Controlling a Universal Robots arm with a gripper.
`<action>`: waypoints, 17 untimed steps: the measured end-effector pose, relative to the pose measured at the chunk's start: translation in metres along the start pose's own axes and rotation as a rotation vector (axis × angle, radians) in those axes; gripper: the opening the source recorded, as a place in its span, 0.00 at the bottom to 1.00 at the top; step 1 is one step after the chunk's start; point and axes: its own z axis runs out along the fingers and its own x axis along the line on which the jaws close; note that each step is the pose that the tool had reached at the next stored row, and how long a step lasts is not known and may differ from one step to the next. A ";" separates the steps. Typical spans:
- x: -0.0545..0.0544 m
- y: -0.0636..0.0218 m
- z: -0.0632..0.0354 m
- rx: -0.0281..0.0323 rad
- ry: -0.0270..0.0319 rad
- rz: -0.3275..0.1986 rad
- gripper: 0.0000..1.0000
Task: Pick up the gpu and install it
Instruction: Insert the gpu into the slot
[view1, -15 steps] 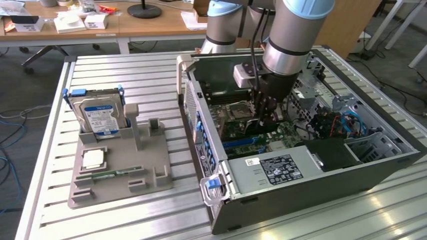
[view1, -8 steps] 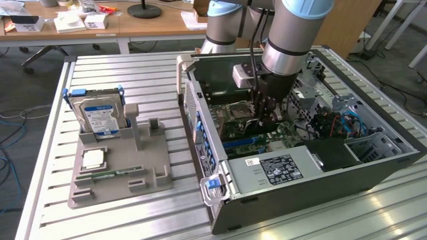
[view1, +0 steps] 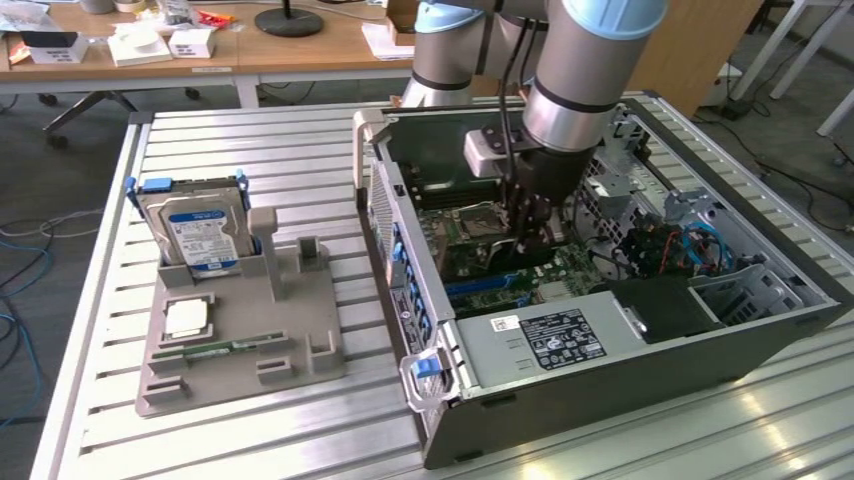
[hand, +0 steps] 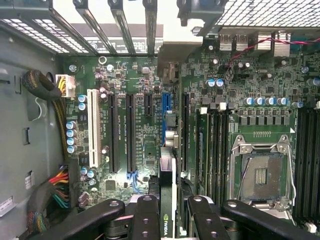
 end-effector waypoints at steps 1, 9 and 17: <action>0.000 0.0007 0.0001 0.0000 -0.0001 0.000 0.27; 0.000 0.0034 0.0001 -0.0001 0.0000 0.000 0.27; 0.000 0.0039 0.0008 -0.0001 0.0000 0.000 0.27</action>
